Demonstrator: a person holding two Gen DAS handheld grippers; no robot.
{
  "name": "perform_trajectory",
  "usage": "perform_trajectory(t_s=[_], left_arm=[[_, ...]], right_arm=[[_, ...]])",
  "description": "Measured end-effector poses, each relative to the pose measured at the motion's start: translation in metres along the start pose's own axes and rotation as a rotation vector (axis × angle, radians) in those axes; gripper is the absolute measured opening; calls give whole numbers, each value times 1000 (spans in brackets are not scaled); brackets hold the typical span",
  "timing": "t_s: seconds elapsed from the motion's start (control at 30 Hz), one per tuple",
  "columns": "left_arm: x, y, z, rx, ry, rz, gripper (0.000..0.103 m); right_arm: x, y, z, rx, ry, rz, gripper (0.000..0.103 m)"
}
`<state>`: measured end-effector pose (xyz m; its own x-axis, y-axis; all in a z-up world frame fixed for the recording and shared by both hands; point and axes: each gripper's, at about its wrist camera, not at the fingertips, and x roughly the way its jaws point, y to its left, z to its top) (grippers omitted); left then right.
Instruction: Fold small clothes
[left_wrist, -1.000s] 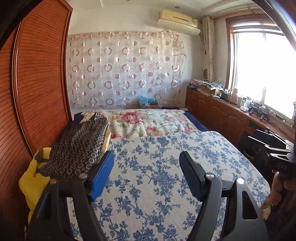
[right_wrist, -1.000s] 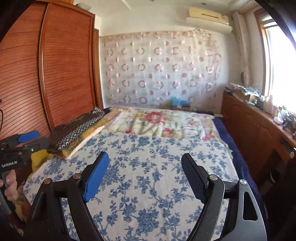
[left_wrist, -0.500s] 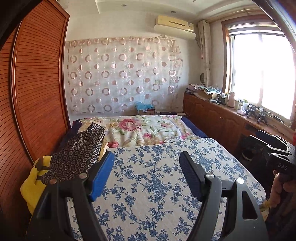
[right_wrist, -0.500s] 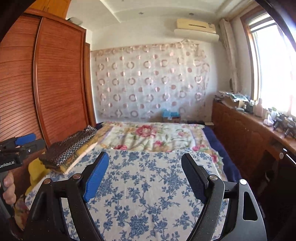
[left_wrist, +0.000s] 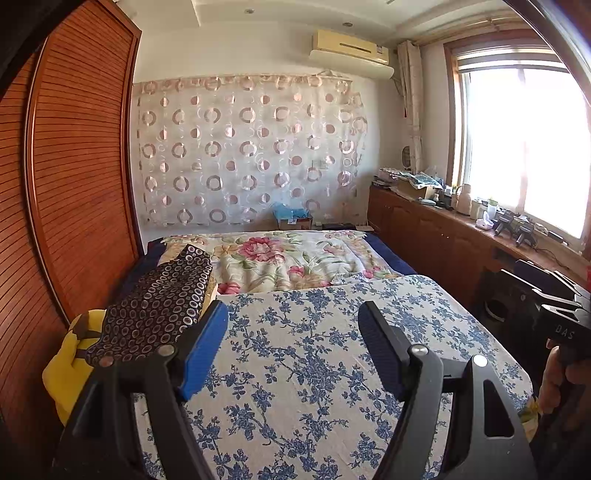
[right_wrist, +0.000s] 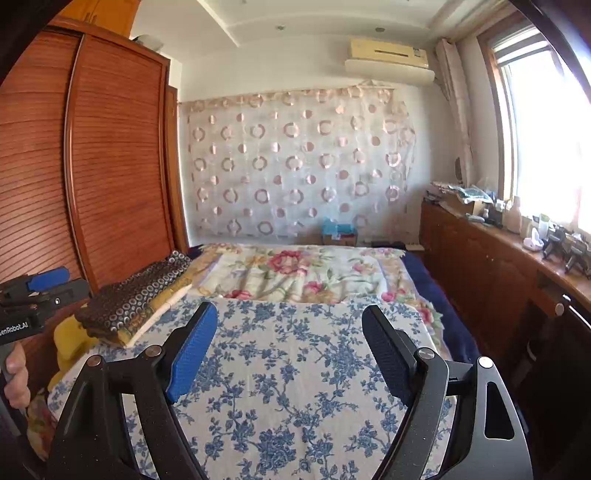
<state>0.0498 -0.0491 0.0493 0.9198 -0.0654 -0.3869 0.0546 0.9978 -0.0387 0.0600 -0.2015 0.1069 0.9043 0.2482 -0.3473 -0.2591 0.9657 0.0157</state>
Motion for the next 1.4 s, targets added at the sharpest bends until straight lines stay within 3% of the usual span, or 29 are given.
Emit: perform_trajectory(t_s=[1.4], left_arm=[[-7,-1,1,5,-17,7,73]], right_arm=[[-5,-1,0,2,-4,-9,82]])
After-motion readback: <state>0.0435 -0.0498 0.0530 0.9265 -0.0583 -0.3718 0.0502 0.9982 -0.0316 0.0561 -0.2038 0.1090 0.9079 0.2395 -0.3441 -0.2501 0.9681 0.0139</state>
